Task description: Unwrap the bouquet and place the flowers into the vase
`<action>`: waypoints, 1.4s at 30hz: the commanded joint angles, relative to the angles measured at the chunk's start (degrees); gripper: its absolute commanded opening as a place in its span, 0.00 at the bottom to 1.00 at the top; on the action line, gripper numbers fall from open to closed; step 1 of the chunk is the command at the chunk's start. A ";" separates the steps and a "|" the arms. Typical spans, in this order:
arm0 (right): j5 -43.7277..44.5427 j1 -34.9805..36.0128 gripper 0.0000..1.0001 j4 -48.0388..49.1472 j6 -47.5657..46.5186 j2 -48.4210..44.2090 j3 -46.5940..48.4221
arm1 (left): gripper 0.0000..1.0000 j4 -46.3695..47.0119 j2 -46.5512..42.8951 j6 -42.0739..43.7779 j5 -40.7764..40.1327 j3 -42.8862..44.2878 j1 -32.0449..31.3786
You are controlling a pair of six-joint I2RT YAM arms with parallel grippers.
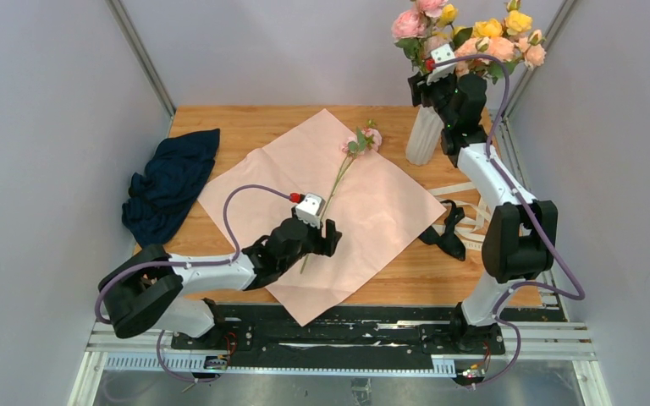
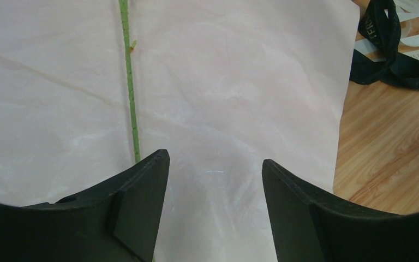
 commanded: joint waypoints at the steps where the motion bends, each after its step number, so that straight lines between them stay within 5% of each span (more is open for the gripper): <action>1: -0.39 -0.76 0.65 0.66 0.58 -2.20 2.12 | 0.71 0.66 1.25 -0.27 0.74 1.82 -0.42; 19: -5.11 -0.62 0.67 1.16 4.43 -4.92 4.14 | 0.70 0.65 1.83 -0.76 2.15 2.42 -0.52; 21: -5.34 -0.61 0.61 1.32 4.79 -5.10 4.17 | 0.70 0.65 2.11 -0.84 2.36 2.50 -0.52; 26: -5.26 -0.63 0.03 1.63 5.44 -4.38 4.16 | 0.70 0.74 2.56 -1.03 2.51 2.71 -0.51; 42: -3.72 -0.40 0.00 5.35 5.52 -1.71 -1.86 | 0.69 0.50 -0.48 -1.64 2.01 0.94 -0.52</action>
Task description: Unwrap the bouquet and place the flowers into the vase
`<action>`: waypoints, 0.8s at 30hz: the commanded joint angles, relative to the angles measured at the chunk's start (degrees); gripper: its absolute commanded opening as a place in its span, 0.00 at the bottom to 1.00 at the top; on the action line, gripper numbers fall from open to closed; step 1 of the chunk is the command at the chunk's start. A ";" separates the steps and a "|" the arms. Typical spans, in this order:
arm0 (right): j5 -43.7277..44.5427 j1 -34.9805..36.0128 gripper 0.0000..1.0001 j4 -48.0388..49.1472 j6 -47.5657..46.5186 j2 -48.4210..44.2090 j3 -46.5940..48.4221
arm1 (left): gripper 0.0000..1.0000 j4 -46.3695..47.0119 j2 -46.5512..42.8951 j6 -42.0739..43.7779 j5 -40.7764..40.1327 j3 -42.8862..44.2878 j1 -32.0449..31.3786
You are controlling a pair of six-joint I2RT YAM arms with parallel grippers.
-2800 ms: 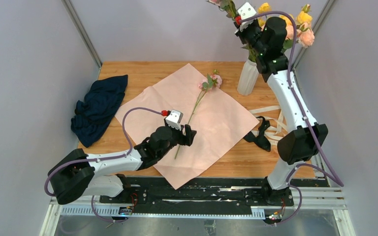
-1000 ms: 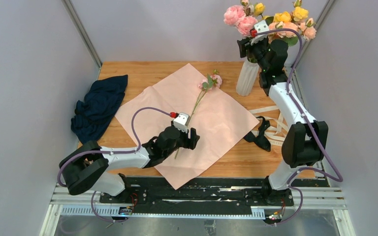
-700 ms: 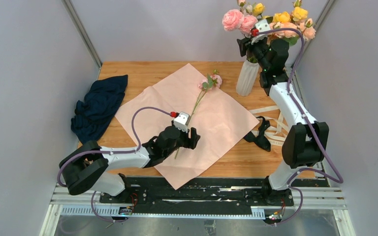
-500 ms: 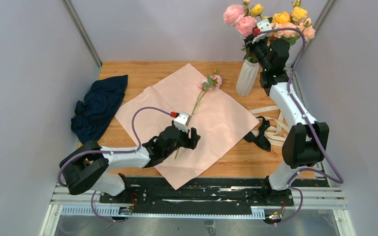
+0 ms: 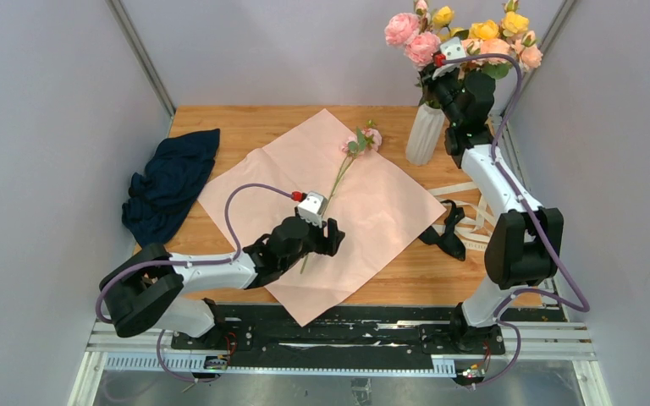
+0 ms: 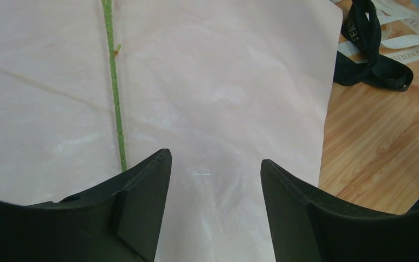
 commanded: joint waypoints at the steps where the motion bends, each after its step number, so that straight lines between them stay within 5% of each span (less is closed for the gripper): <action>1: 0.72 -0.34 0.00 2.78 1.03 1.19 -3.17 | 0.70 0.29 -1.14 -1.28 -0.99 -0.43 -0.50; 6: 1.20 -0.39 0.00 3.05 2.13 1.79 -3.50 | 0.77 -10.92 -0.88 -4.60 -12.98 3.38 -0.47; 7: 0.91 -0.41 0.06 3.14 2.38 1.68 -3.40 | 0.77 -12.47 -0.63 -4.01 -14.12 4.37 -0.51; 11: 0.00 -0.33 0.64 3.07 3.79 0.88 -2.07 | 0.87 -17.63 0.54 -2.07 -17.42 8.79 -0.52; 13: -0.09 -0.09 0.76 2.80 4.04 0.04 -1.62 | 0.89 -18.31 0.91 -1.79 -17.50 10.13 -0.51; 24: -2.57 1.82 0.81 1.64 4.78 -5.80 -3.35 | 0.90 -23.61 5.57 -2.77 -16.36 19.27 2.00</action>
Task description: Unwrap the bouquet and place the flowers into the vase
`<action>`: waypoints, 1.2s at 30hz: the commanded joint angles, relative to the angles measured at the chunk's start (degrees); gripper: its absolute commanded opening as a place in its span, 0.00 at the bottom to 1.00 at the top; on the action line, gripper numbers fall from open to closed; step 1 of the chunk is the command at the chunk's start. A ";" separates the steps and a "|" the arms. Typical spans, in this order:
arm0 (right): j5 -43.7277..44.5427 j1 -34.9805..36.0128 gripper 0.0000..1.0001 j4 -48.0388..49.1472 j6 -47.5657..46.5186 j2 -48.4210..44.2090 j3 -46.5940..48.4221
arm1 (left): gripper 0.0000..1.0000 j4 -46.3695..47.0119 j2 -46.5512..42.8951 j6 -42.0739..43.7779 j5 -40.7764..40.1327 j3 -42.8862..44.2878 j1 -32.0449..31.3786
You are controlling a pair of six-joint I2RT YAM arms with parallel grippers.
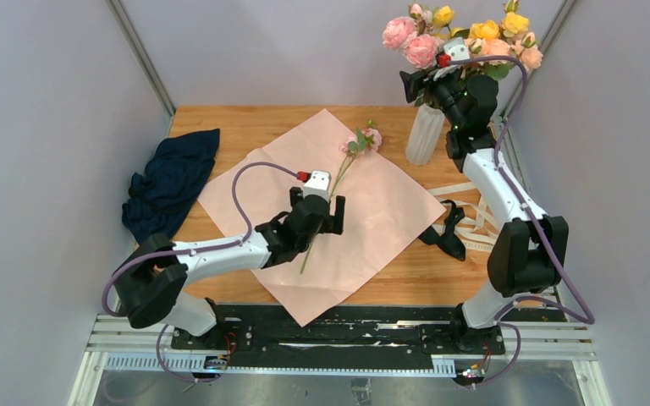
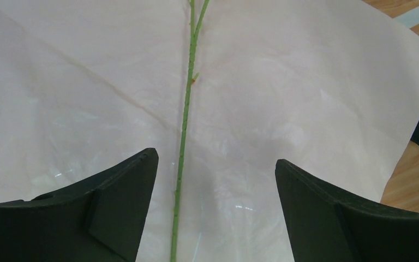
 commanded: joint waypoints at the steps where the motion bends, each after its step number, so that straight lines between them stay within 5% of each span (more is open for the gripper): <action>1: -2.03 1.10 0.82 0.43 1.45 -3.62 -0.73 | 0.90 -3.89 2.07 -0.52 -0.09 5.57 2.44; 9: -1.18 3.26 0.82 4.13 3.52 -7.38 -8.42 | 0.82 -10.02 8.62 -0.18 7.39 17.16 10.92; 17: -0.23 5.42 0.82 6.36 3.70 -15.30 -15.83 | 0.71 -23.85 20.35 13.39 17.06 31.77 15.18; 27: -0.58 8.52 0.82 5.65 3.62 -26.33 -23.98 | 0.57 -29.59 32.30 18.41 30.27 38.02 17.41; 33: 0.23 9.74 0.82 3.18 2.80 -29.78 -27.33 | 0.13 -30.14 35.08 17.59 30.90 37.79 17.41; 36: 0.37 10.38 0.82 2.93 2.91 -31.04 -29.75 | 0.09 -30.61 34.61 17.50 30.79 37.11 17.41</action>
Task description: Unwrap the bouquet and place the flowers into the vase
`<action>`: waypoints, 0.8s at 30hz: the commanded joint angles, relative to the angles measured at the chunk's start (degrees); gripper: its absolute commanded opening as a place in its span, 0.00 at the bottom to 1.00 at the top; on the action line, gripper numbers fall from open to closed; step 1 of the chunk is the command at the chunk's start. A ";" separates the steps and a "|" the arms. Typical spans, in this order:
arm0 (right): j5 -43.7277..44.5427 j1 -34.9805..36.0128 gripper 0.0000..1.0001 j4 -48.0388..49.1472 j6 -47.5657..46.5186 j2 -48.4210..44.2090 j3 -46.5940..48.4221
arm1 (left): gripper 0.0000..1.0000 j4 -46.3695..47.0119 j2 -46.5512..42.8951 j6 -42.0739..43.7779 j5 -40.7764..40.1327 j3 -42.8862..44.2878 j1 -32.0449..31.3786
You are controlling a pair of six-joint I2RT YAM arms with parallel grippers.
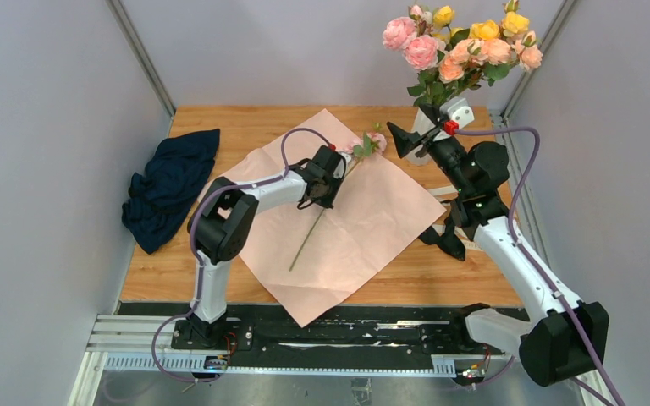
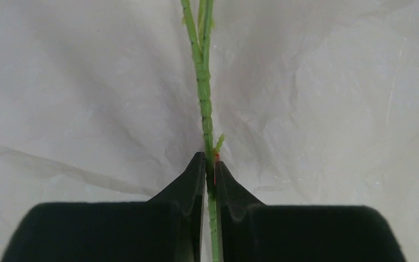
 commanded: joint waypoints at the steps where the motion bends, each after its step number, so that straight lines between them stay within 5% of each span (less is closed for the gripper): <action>1: 1.00 1.75 0.82 -1.01 -0.24 -2.04 -3.34 | 0.04 -1.82 -0.98 0.43 1.56 -0.38 0.19; 8: 4.47 6.43 0.82 -3.39 2.01 -1.07 -5.98 | 0.00 6.41 -9.48 -2.12 1.79 -7.51 0.14; 17: 15.09 8.21 0.82 5.50 24.70 8.31 -13.23 | 0.00 21.92 -25.90 -3.49 -1.05 -21.47 -2.20; 24: 16.33 11.61 0.83 12.27 31.49 16.63 -13.15 | 0.00 28.41 -32.16 -2.49 -6.62 -25.43 -7.11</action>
